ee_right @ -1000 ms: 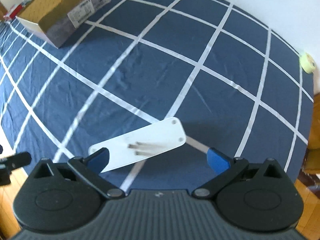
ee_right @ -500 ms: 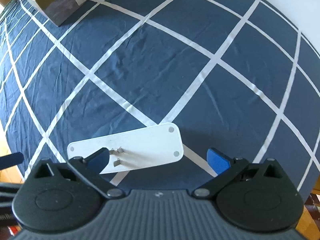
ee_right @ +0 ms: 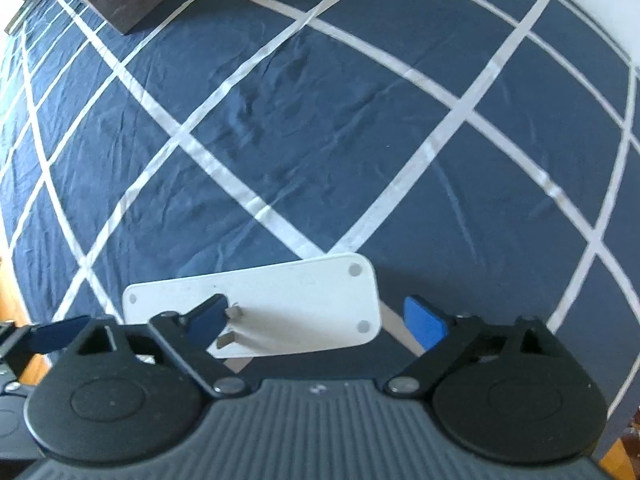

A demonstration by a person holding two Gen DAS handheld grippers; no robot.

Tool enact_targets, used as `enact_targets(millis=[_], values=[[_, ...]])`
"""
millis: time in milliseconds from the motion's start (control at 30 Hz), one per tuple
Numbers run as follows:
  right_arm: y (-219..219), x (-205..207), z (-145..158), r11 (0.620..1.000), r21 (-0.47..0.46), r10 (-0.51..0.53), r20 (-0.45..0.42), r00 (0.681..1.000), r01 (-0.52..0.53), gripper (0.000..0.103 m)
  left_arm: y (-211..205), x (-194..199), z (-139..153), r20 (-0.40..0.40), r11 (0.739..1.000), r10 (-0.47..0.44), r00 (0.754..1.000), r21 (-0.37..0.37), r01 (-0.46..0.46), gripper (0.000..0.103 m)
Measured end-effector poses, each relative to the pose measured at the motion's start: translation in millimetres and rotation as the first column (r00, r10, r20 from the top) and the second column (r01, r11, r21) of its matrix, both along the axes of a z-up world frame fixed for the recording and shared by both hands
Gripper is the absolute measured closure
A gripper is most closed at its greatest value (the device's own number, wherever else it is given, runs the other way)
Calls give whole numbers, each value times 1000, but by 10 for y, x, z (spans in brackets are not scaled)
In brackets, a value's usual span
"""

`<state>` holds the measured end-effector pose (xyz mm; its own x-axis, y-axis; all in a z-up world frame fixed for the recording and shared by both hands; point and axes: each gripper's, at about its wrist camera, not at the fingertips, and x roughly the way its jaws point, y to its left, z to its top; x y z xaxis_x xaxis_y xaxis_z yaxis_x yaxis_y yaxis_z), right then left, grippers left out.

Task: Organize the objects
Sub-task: 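Close the right gripper on the end of the white power strip, then lift the white power strip with the right gripper and carry it over the box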

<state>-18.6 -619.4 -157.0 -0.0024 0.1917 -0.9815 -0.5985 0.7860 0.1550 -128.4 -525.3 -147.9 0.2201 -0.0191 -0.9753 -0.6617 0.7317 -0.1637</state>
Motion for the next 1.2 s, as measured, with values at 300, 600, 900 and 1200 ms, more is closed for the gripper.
enact_targets(millis=[300,600,900,1200], values=[[13,-2,28,1000,16,13,-12,1000,-13,22,-39,92,-83,-5,1000,-2,1000,-9,2,1],[13,1,28,1000,15,17,-19,1000,-17,23,-42,104,-128,-2,1000,3,1000,-20,-3,16],[23,-34,50,1000,16,10,-11,1000,-9,23,-9,83,-81,-9,1000,-19,1000,-24,19,16],[199,-187,258,998,51,-24,13,1000,23,23,220,-31,184,9,998,-54,998,15,54,16]])
